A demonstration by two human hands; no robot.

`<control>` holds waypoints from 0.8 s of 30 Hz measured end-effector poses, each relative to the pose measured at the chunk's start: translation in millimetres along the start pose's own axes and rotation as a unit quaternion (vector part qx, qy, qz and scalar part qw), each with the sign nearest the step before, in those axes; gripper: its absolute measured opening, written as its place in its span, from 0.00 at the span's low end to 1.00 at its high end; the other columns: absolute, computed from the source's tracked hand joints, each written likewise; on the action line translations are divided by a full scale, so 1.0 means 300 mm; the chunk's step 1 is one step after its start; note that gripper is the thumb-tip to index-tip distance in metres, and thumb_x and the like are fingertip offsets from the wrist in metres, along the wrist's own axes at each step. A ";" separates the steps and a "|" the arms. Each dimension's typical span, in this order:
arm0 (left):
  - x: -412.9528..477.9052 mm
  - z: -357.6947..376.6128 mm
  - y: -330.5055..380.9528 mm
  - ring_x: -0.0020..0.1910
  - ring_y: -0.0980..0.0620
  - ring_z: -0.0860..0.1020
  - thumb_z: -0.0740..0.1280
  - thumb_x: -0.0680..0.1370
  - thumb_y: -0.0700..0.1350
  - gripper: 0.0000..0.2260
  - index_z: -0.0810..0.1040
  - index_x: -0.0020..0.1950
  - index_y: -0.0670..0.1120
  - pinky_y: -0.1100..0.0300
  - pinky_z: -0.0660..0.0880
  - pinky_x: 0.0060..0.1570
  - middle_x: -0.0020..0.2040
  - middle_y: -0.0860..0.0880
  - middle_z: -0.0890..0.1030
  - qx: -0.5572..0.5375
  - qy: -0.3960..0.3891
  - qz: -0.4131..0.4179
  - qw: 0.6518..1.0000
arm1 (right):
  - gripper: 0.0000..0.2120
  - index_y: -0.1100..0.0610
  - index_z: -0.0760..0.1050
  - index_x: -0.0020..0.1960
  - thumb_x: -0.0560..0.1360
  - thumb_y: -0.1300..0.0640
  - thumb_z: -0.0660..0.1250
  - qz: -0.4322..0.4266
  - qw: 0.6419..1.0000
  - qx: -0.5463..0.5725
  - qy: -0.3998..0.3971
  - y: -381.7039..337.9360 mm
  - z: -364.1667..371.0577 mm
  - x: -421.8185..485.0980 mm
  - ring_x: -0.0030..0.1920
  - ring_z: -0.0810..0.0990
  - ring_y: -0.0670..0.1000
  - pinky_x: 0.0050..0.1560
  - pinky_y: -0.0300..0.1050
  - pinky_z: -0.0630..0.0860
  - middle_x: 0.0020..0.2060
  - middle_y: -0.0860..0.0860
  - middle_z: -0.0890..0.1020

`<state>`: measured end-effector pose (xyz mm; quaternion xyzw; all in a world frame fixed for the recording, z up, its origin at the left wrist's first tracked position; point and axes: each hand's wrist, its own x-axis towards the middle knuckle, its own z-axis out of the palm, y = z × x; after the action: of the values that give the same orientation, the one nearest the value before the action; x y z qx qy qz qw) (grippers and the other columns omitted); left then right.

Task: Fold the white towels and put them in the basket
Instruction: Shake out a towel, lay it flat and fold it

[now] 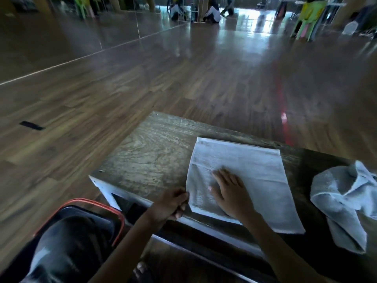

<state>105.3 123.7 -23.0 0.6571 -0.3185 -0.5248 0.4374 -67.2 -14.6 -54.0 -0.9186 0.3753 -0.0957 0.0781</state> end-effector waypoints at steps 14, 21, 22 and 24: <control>-0.074 -0.078 -0.026 0.21 0.54 0.73 0.66 0.78 0.52 0.13 0.74 0.39 0.44 0.63 0.68 0.24 0.24 0.51 0.74 0.160 0.002 0.047 0.986 | 0.29 0.49 0.62 0.73 0.77 0.37 0.45 0.013 1.000 -0.010 0.016 0.005 0.017 -0.003 0.76 0.54 0.47 0.74 0.48 0.52 0.74 0.49 0.62; -0.096 -0.048 -0.042 0.23 0.54 0.75 0.68 0.77 0.49 0.08 0.77 0.44 0.44 0.67 0.69 0.24 0.26 0.50 0.77 0.183 0.017 0.072 0.980 | 0.30 0.48 0.61 0.73 0.76 0.36 0.43 0.018 1.000 0.002 0.015 0.003 0.016 -0.007 0.76 0.52 0.46 0.75 0.49 0.51 0.76 0.49 0.59; -0.098 -0.046 -0.046 0.23 0.53 0.76 0.68 0.77 0.49 0.10 0.77 0.43 0.43 0.67 0.69 0.24 0.26 0.50 0.77 0.177 0.030 0.070 0.981 | 0.31 0.48 0.60 0.73 0.76 0.36 0.43 0.018 1.000 0.007 0.015 0.003 0.016 -0.006 0.76 0.52 0.46 0.75 0.49 0.51 0.76 0.49 0.59; -0.106 -0.044 -0.049 0.23 0.52 0.77 0.69 0.76 0.50 0.12 0.77 0.43 0.41 0.66 0.70 0.25 0.27 0.48 0.78 0.175 0.044 0.072 0.981 | 0.31 0.48 0.60 0.73 0.75 0.36 0.43 0.019 1.000 0.011 0.017 0.000 0.014 -0.009 0.76 0.51 0.46 0.75 0.49 0.50 0.76 0.49 0.58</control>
<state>109.6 160.9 -22.4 0.7214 -0.4326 -0.3983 0.3659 -68.1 -12.4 -58.4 -0.9087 0.3929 -0.1136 0.0834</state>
